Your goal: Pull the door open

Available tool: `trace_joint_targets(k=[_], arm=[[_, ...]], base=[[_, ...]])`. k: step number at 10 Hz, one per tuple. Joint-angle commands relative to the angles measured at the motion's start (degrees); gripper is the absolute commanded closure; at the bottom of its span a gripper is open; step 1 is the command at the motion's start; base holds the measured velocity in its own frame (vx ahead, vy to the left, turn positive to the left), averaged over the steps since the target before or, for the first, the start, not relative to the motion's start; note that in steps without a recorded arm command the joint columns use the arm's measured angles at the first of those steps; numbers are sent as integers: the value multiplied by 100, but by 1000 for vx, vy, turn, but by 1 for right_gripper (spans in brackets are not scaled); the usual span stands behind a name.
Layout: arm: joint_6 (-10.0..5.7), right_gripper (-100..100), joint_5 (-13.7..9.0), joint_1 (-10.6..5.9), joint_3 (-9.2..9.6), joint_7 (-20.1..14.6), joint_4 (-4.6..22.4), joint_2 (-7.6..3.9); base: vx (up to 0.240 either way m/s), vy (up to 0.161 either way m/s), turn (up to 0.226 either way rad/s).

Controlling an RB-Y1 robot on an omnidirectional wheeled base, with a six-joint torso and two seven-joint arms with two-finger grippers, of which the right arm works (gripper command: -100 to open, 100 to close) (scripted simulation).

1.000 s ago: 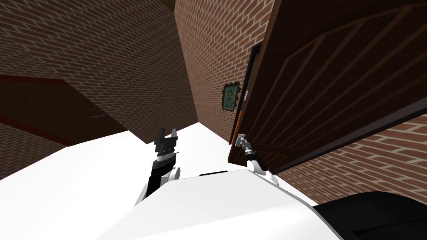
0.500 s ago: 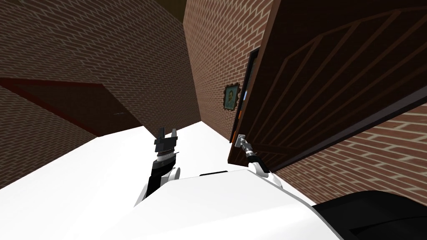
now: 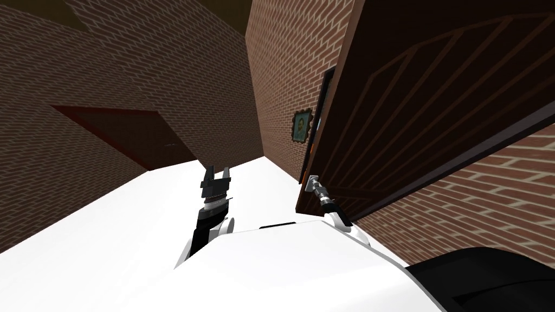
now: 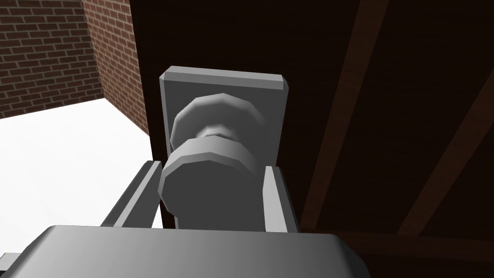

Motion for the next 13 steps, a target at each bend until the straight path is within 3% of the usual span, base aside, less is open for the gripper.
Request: trace_joint_targets(k=[1,7,9,10,13], arm=[[-72,100,16,47,72,-92,-24,-90],[-316,100,67,204,298,-402,-87,-438],[-368,100,78,237,346,-468,-101,-511],[-335,100,72,228,332,-448,-86,-492],[-476,100,116,307,456,-608,-87,-658]], base=[[-235,-55,154],[-195,-36,119],[-184,-50,81],[-75,-30,35],[-162,-47,120]])
